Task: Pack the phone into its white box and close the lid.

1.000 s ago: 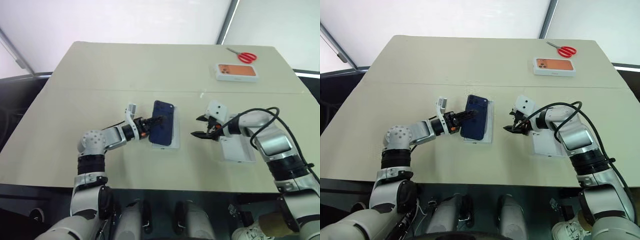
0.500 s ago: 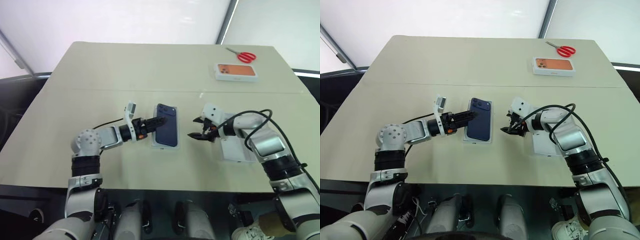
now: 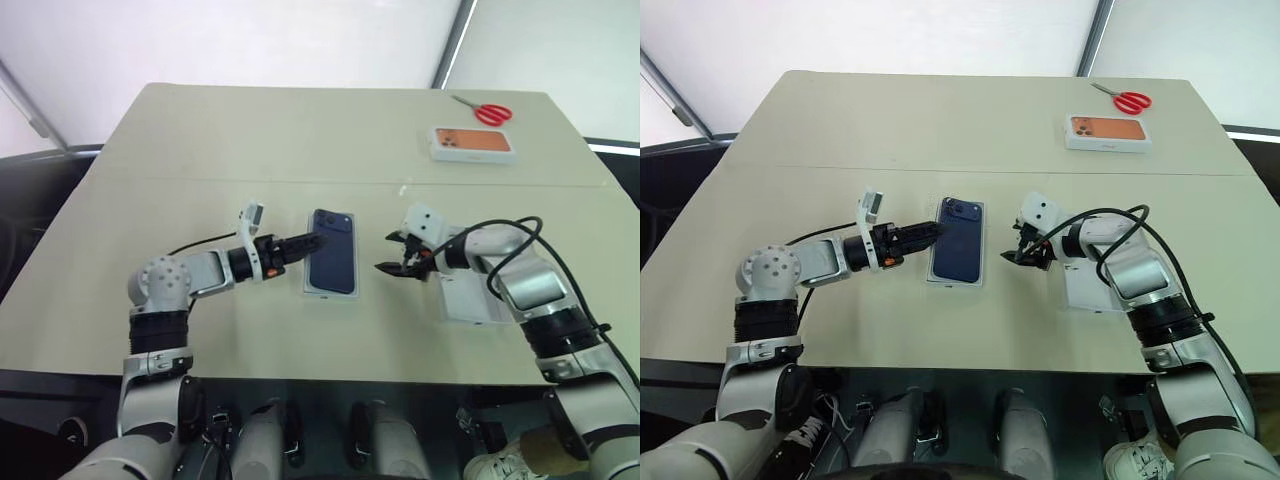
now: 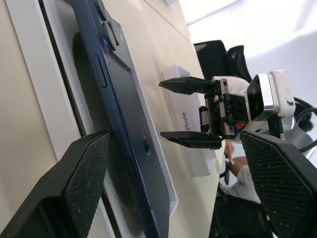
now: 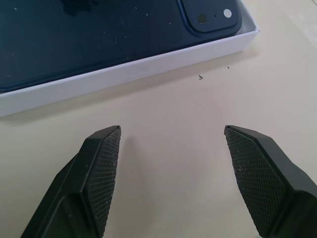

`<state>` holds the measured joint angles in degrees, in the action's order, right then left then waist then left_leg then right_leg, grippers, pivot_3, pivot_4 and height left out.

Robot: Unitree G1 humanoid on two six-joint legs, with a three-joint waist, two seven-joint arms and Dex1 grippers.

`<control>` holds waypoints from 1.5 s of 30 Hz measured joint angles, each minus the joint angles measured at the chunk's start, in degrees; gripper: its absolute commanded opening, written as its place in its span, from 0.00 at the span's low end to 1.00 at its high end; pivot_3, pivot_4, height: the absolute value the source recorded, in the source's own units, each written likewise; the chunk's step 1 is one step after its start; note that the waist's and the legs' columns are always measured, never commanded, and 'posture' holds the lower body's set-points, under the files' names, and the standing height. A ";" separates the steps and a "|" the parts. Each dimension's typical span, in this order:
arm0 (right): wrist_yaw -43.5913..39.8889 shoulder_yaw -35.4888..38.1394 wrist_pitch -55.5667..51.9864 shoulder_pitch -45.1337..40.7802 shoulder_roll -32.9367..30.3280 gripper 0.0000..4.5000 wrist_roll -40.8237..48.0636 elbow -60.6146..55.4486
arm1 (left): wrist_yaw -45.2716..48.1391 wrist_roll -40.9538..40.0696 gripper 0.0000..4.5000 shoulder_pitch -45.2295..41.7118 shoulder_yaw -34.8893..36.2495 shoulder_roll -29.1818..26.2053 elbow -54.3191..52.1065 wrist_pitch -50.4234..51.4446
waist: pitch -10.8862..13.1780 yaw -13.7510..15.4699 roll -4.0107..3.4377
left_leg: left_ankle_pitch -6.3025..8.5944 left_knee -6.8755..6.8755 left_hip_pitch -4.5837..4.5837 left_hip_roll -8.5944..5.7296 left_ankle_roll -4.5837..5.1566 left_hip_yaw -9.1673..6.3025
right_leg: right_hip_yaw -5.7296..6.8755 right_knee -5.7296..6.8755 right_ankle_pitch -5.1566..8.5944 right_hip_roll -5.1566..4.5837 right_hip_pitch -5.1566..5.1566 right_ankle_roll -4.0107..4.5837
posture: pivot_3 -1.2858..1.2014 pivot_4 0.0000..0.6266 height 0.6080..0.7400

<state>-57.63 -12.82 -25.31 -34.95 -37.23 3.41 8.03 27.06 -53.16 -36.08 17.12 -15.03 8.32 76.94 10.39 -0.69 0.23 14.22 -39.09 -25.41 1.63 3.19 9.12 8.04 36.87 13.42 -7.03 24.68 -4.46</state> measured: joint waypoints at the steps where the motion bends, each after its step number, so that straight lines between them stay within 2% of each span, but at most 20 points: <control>1: 0.04 -0.02 0.00 0.00 0.11 0.78 -0.06 0.00 | 0.01 -0.07 0.96 -0.01 0.01 -0.39 -0.82 0.17 | 0.00 0.01 0.00 | 0.00 0.00 0.00 0.00 0.00 0.00 | 0.00 0.00 0.00 0.00 0.00 0.00 | 0.52 0.24 0.98; 7: 1.08 0.17 -0.86 -0.01 0.45 0.78 -0.13 0.21 | 0.47 0.04 0.96 0.01 0.12 -4.72 -2.99 0.05 | 0.00 -0.10 -0.01 | 0.06 0.01 0.00 0.01 -0.10 0.01 | -0.01 0.00 0.00 0.00 0.02 0.00 | 0.52 0.24 0.98; 9: 1.57 0.78 -1.85 -0.01 0.97 0.66 0.36 0.21 | 0.52 0.56 0.86 0.01 0.14 -6.37 -3.16 -0.84 | 0.00 -0.11 -0.01 | 0.07 0.01 0.00 0.01 -0.12 0.00 | -0.01 0.00 0.00 0.00 0.02 0.00 | 0.52 0.24 0.98; 10: 1.95 1.13 -2.15 -0.01 1.37 0.58 0.55 0.21 | 0.19 1.48 0.78 -0.04 0.26 -6.95 -2.74 -1.88 | 0.00 -0.06 -0.01 | 0.07 0.01 0.00 0.00 -0.13 0.00 | -0.01 0.00 0.00 -0.01 0.02 0.00 | 0.52 0.24 0.98; 15: 3.00 -0.67 -0.23 0.46 1.62 0.03 -1.57 0.23 | -1.13 6.85 0.23 -0.06 -2.41 -7.51 0.36 -5.51 | 0.00 0.11 -0.01 | 0.09 0.02 -0.02 -0.03 -0.15 0.00 | 0.00 -0.01 0.00 -0.03 0.02 0.00 | 0.52 0.24 0.98; 17: 3.81 -1.70 0.02 0.52 2.63 0.00 -2.58 0.33 | -0.96 7.76 0.00 -0.06 -3.77 -6.59 1.46 -6.23 | 0.00 -0.02 -0.01 | 0.09 0.02 -0.02 -0.01 -0.16 0.01 | -0.01 0.00 0.00 -0.02 0.03 0.00 | 0.52 0.24 0.98; 26: 5.49 -2.54 0.26 0.51 4.91 0.00 -3.38 0.10 | 3.13 12.42 0.00 -1.06 -12.75 -5.74 4.41 -7.73 | 0.00 -0.05 -0.01 | 0.07 0.03 -0.01 -0.01 -0.14 0.03 | -0.01 0.00 0.00 0.08 0.03 0.00 | 0.52 0.24 0.98; 34: 5.43 -2.55 0.17 0.62 4.62 0.00 -3.98 -0.26 | 4.78 14.31 0.00 -4.91 -13.06 -2.83 10.71 -8.85 | 0.00 0.11 -0.01 | 0.05 0.02 -0.01 -0.03 -0.09 0.01 | 0.01 -0.01 0.00 -0.04 0.02 0.00 | 0.52 0.24 0.98; 45: 3.92 0.86 0.48 4.94 -2.55 0.00 -4.10 -2.78 | 6.00 21.06 0.00 -8.07 -18.33 5.90 13.69 -13.29 | -0.02 2.05 -0.03 | 0.19 -0.03 -0.01 -0.21 0.01 -0.10 | 0.24 -0.27 0.00 -0.34 -0.21 -0.01 | 0.52 0.24 0.98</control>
<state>-53.71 -11.95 -24.83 -30.01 -39.77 -0.69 5.25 33.06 -32.10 -44.16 -1.21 -9.13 22.01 63.65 10.37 1.36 0.20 14.41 -39.12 -25.41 1.42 3.20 9.01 8.29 36.60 13.41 -7.37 24.47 -4.47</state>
